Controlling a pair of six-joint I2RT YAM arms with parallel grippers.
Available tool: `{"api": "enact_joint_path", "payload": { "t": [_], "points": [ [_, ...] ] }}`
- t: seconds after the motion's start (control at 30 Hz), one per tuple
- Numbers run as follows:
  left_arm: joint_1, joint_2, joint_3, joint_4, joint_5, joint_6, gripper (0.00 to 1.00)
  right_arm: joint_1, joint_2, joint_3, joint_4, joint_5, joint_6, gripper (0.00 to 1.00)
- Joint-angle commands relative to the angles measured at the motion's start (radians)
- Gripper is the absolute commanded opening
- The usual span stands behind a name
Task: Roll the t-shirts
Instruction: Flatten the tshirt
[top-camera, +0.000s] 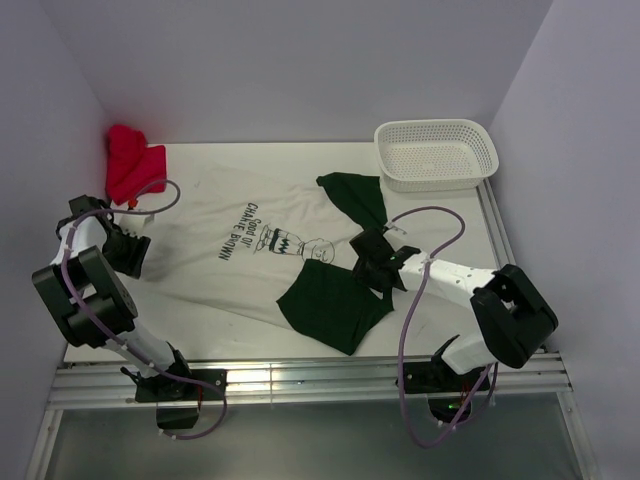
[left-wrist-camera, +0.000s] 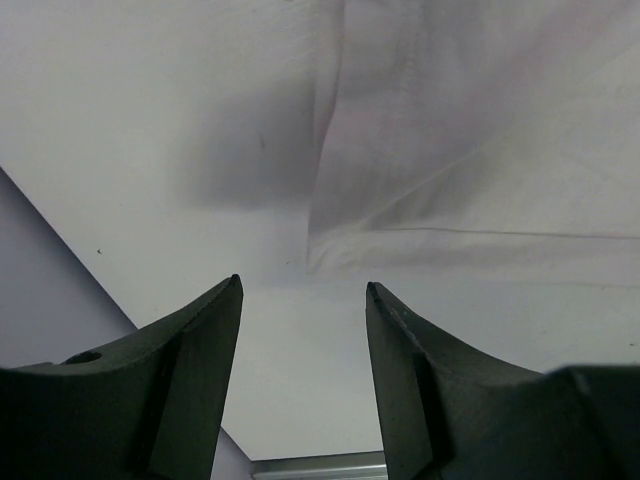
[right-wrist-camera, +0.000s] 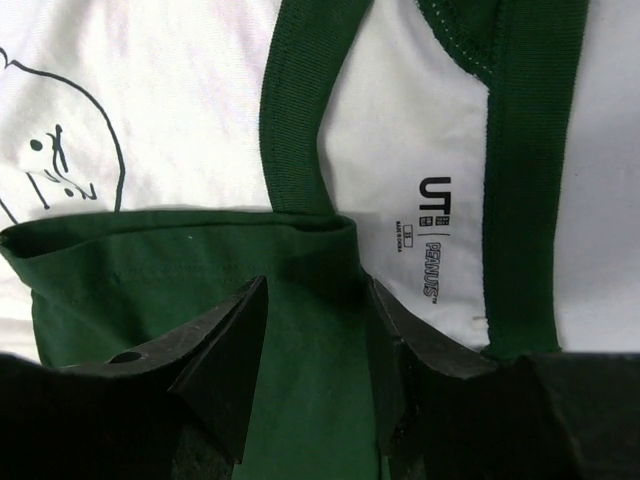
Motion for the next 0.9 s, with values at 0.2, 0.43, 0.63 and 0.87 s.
{"api": "enact_joint_path", "payload": {
  "t": [0.2, 0.43, 0.63, 0.87],
  "points": [
    [0.03, -0.019, -0.053, 0.022, 0.026, 0.031, 0.59, -0.011, 0.032, 0.011, 0.07, -0.01, -0.006, 0.44],
    [0.038, 0.047, -0.061, 0.025, 0.07, 0.002, 0.57, -0.011, 0.025, 0.02, 0.063, 0.0, -0.006, 0.23],
    [0.037, 0.06, -0.076, 0.039, 0.073, -0.003, 0.38, -0.011, -0.016, 0.017, 0.052, 0.004, -0.009, 0.0],
    [0.038, 0.067, -0.074, 0.045, 0.075, -0.01, 0.05, -0.009, -0.146, 0.002, 0.009, 0.023, -0.001, 0.0]
  ]
}}
